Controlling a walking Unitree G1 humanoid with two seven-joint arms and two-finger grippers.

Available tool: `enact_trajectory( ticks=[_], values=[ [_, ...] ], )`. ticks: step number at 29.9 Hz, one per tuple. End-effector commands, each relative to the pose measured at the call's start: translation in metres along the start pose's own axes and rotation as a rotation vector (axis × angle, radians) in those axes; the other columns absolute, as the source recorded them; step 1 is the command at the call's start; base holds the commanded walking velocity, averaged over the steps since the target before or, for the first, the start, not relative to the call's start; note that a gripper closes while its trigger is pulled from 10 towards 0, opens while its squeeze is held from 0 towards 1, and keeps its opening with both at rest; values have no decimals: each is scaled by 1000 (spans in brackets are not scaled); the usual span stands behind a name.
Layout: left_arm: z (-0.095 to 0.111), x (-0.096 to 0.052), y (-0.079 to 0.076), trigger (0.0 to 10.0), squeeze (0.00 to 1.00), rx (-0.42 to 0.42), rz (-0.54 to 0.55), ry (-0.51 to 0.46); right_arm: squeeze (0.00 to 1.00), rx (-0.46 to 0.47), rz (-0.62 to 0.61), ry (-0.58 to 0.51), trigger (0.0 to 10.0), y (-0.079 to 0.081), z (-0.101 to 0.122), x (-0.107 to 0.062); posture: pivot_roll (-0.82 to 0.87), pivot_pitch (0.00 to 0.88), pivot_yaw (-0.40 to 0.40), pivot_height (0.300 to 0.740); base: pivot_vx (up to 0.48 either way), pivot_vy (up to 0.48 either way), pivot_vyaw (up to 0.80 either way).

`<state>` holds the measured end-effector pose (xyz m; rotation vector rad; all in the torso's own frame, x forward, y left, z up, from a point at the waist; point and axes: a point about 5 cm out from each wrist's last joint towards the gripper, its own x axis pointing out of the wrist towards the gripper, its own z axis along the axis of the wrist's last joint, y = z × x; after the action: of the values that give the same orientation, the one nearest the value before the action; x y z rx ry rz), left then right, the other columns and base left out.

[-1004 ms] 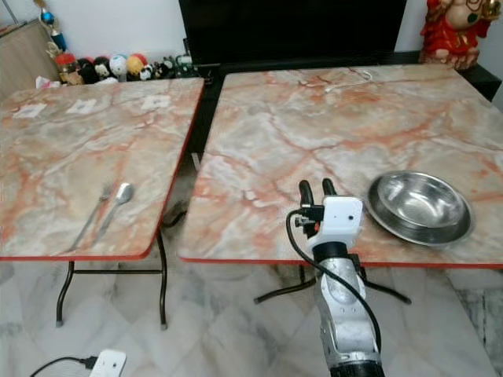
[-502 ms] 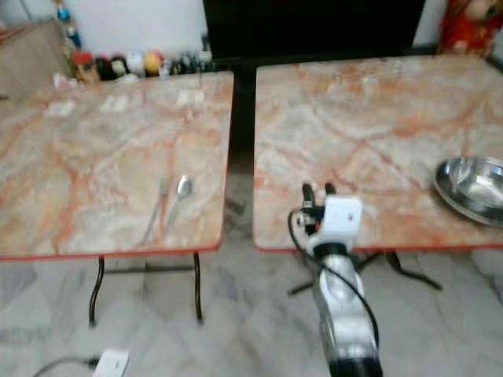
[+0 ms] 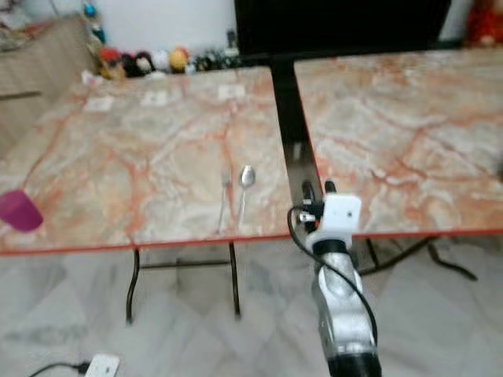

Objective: Setting the table

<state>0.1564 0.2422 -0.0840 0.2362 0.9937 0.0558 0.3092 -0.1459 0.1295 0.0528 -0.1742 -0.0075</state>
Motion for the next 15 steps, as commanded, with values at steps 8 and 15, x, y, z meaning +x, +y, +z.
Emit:
enact_trajectory(
  ticks=[8, 15],
  values=[
    [2, 1, -8, 10000, 0, 5, -12, 2, 0, 7, 25, 4, 10000, 10, -1, 0, -135, 25, 54, 740, 0, 0, 0],
    [3, 1, -9, 10000, 0, 5, -14, 1, 0, 7, 25, 5, 10000, 10, -1, 0, -135, 25, 54, 740, 0, 0, 0]
  ],
)
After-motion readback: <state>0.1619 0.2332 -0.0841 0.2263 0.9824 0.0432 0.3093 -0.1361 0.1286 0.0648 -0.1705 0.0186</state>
